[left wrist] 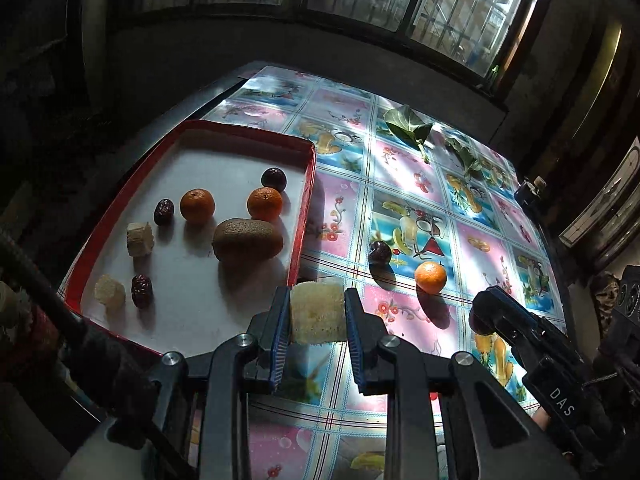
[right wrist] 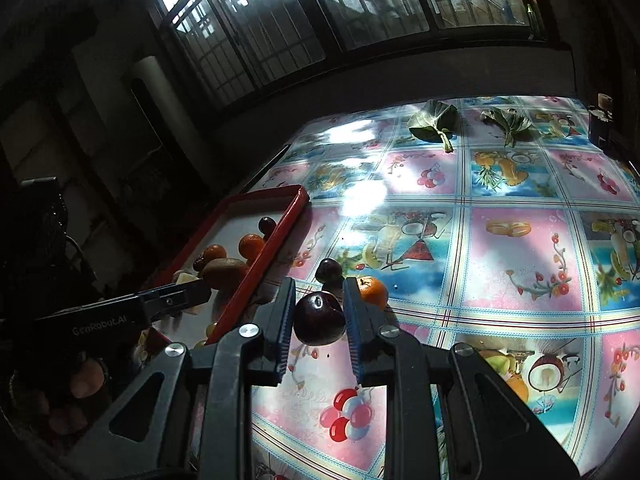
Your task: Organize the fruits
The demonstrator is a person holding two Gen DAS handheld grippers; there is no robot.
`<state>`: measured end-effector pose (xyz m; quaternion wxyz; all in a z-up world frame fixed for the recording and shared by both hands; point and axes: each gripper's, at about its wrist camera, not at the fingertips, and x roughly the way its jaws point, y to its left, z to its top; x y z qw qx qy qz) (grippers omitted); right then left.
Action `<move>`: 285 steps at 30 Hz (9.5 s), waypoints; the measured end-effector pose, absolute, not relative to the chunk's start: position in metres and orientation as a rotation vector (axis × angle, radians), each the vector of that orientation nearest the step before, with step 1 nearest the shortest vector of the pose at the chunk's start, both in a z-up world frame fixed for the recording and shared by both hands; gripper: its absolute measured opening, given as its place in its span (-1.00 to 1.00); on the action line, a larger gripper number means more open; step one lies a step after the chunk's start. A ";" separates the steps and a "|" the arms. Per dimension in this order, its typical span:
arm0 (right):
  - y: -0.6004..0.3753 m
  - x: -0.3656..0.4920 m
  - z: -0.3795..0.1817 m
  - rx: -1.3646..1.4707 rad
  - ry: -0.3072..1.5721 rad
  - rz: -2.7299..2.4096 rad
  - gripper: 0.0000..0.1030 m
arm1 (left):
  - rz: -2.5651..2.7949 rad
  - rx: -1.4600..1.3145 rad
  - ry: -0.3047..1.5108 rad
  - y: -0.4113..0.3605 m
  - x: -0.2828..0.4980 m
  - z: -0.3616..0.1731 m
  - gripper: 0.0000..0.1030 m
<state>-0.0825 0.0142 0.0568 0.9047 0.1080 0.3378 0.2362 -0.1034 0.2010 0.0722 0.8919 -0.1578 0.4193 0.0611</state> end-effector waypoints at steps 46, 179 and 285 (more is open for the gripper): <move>0.157 -0.082 0.040 0.075 0.845 0.692 -0.50 | 0.362 -0.437 0.883 0.328 -0.103 0.053 -0.51; -0.034 -0.054 0.030 0.233 0.851 0.270 -0.26 | 0.171 -0.122 1.044 0.130 0.000 0.012 -0.55; 0.197 0.018 0.035 -0.230 0.824 0.792 0.31 | 0.416 -0.265 0.898 0.246 -0.131 0.035 0.51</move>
